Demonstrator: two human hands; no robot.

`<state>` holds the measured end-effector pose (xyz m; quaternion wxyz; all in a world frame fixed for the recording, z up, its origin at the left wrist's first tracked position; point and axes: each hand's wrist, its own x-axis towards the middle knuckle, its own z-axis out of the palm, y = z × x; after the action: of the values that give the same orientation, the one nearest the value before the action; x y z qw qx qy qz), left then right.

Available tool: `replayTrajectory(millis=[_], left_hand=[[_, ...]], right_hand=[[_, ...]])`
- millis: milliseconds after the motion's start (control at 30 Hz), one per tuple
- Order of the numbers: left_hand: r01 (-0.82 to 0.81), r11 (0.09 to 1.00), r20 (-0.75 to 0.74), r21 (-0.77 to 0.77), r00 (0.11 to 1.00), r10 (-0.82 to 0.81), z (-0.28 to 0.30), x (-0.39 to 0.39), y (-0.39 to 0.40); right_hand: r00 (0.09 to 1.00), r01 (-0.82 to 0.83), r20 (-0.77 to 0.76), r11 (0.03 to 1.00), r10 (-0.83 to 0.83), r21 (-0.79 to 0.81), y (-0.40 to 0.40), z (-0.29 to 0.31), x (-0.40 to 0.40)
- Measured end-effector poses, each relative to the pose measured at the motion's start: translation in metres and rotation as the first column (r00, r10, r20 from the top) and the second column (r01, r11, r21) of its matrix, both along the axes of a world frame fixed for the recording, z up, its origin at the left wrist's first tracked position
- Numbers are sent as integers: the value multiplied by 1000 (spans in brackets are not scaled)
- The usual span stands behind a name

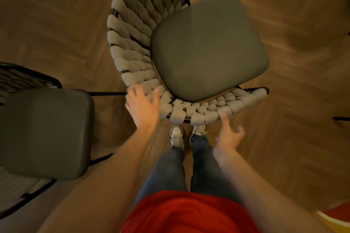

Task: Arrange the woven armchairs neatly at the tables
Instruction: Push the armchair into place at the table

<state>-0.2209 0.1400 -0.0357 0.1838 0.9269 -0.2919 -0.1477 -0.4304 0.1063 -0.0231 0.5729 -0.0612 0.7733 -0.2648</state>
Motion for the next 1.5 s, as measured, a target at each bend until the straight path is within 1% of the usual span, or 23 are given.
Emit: replayTrajectory(millis=[33,67,100,133,200,233,267,300,333,400,467,600,733,867,1000,1167,1367,1467,1500], left_hand=[[-177,983,-51,-47,983,174,-2,14,-5],[-316,947,-131,-60,943,307,-7,29,-12],[-415,909,-239,-40,887,395,-14,45,-18],[-480,877,-356,-5,821,447,-20,59,-26],[-568,822,-567,33,667,483,-29,86,-41],[-591,806,-626,45,612,484,-32,95,-48],[-597,800,-654,61,582,484,-35,103,-54],[-590,803,-659,83,572,488,-37,108,-59],[-573,813,-645,104,584,494,-41,111,-61],[-522,846,-600,112,643,477,-43,112,-60],[-474,876,-580,90,690,433,-41,113,-53],[-454,886,-602,88,685,411,-33,106,-39],[-470,876,-583,109,684,439,-30,89,-25],[-537,830,-592,149,623,510,-30,65,-17],[-620,767,-546,166,590,595,-28,31,-19],[-744,648,-584,164,456,671,-30,-19,-31],[-836,515,-588,188,324,741,-30,-70,-65],[-837,507,-636,205,280,719,-28,-83,-85],[-831,516,-648,209,277,709,-28,-85,-91]], right_hand=[[986,88,131,991,-100,97,7,-7,13],[964,114,221,982,-146,150,13,-12,27],[947,120,275,977,-167,178,16,-16,40],[934,136,302,971,-191,195,19,-21,52],[913,172,333,964,-234,205,18,-29,71],[909,183,339,962,-244,202,15,-32,76],[908,189,336,961,-248,201,12,-36,80],[910,200,325,959,-258,202,9,-39,83],[915,214,300,955,-269,203,6,-41,85],[926,239,246,949,-286,207,4,-43,87],[928,247,228,945,-294,215,4,-45,87],[938,180,250,955,-239,238,7,-43,74],[943,122,276,964,-186,235,4,-40,52],[969,54,226,975,-103,214,-12,-39,29],[985,-37,174,981,4,190,-46,-39,2],[977,-171,152,974,149,148,-103,-38,-26],[926,-373,84,926,367,65,-180,-38,-47],[896,-442,54,897,441,16,-219,-36,-46],[888,-459,38,889,458,3,-231,-37,-44]])
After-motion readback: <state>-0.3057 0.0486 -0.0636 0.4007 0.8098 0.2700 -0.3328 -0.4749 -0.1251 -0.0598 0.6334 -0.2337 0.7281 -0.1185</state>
